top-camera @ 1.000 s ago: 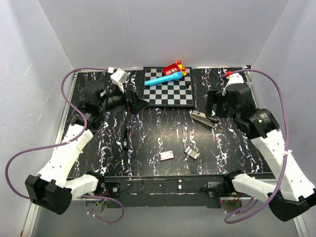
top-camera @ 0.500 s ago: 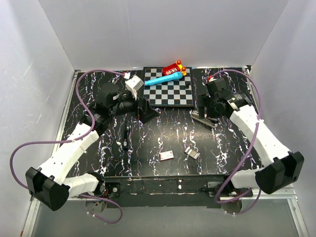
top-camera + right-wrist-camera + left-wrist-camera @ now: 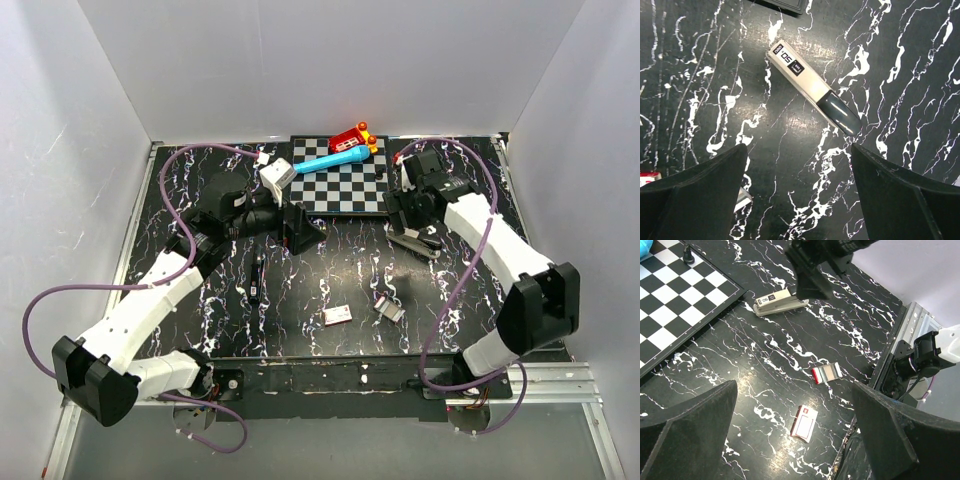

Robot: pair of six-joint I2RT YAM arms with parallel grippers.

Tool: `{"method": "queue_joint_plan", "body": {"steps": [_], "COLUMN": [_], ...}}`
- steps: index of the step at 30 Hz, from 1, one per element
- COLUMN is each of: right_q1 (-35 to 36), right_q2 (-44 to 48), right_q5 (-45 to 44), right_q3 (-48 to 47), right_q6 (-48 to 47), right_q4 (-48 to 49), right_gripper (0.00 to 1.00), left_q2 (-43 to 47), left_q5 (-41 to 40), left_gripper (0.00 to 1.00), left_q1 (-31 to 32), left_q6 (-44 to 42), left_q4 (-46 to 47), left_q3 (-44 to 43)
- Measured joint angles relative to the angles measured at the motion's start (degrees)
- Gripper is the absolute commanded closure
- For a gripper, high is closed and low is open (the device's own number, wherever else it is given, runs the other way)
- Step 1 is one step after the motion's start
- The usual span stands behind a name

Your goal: Unload the staples from the stapler

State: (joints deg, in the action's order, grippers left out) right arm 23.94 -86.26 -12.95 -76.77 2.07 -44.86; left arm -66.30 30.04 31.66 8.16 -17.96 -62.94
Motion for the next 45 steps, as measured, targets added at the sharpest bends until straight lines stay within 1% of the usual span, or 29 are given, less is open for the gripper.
{"method": "queue_joint_plan", "body": {"steps": [3,8,16,23,33,45], "right_q1": [-1.6,-4.2,-7.8,-9.2,-9.4,-9.2], "right_q2": [-4.4,-11.0,-12.9,-18.7,-19.6,-19.8], "right_q5": [2.0,5.6,10.4,11.3,11.7,11.7], "right_q3": [-1.2,-3.2,-3.3,-3.9,-4.0,-4.0], "right_q6": [-2.7,-5.9,-9.2,-10.1,-10.3,-10.2], "right_q4": [0.3,0.0,0.3,0.8,1.0,0.9], "right_gripper": [0.05,0.05,0.07,0.08,0.10,0.20], "left_q2": [0.0,0.0,0.1,0.5,0.9,1.1], "left_q5": [0.0,0.0,0.0,0.0,0.0,0.0], "left_gripper": [0.02,0.02,0.02,0.02,0.02,0.02], "left_q1": [0.2,0.5,0.5,0.5,0.5,0.5], "left_q6": [0.0,0.0,0.0,0.0,0.0,-0.1], "left_q4": [0.0,0.0,0.0,0.0,0.2,0.2], "left_q3": [0.3,0.6,0.7,0.7,0.7,0.7]}}
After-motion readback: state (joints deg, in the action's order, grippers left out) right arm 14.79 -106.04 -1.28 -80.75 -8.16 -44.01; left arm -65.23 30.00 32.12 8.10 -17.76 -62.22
